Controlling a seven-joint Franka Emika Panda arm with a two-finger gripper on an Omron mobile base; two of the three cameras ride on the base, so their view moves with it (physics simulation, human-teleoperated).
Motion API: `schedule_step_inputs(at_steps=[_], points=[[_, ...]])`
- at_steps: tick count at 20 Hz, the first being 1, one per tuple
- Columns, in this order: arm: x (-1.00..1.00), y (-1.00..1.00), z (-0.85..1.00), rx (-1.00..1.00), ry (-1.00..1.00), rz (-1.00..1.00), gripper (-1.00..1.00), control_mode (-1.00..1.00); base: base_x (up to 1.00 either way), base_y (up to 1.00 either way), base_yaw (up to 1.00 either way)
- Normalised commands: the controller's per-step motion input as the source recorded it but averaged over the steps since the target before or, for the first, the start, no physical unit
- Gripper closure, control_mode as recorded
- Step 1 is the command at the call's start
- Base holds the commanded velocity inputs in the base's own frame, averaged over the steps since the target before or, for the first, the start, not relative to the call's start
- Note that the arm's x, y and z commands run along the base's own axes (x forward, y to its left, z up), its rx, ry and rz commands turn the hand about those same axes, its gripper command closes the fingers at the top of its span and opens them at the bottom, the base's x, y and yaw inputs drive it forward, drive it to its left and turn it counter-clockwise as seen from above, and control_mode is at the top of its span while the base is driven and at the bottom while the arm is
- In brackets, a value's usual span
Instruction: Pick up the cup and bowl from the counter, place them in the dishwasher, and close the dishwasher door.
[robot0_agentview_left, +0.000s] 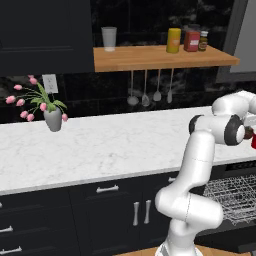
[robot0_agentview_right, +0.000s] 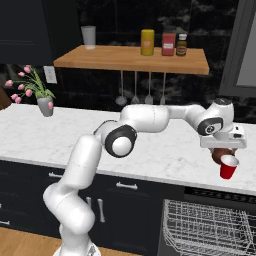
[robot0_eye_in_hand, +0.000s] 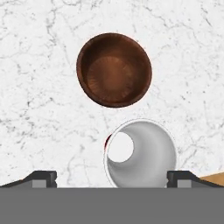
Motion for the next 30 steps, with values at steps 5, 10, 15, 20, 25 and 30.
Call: schedule_step_inputs(at_steps=[5, 10, 15, 20, 25, 30], points=[[0.0, 0.0, -0.46, 0.0, 0.0, 0.0, -1.0, -1.0, 0.0, 0.0, 0.0], [0.0, 0.03, -0.48, 0.0, 0.0, 0.0, -1.0, -1.0, 0.0, 0.0, 0.0], [0.0, 0.2, -0.49, 0.0, 0.0, 0.0, -1.0, -1.0, 0.0, 0.0, 0.0], [0.0, 0.11, -0.26, 0.0, 0.0, 0.0, -1.0, -1.0, 0.0, 0.0, 0.0], [0.0, 0.05, -0.14, 0.0, 0.0, 0.0, 1.0, -1.0, 0.0, 0.0, 0.0], [0.0, 0.01, -0.01, 0.0, 0.0, 0.0, 1.0, -1.0, 0.0, 0.0, 0.0]])
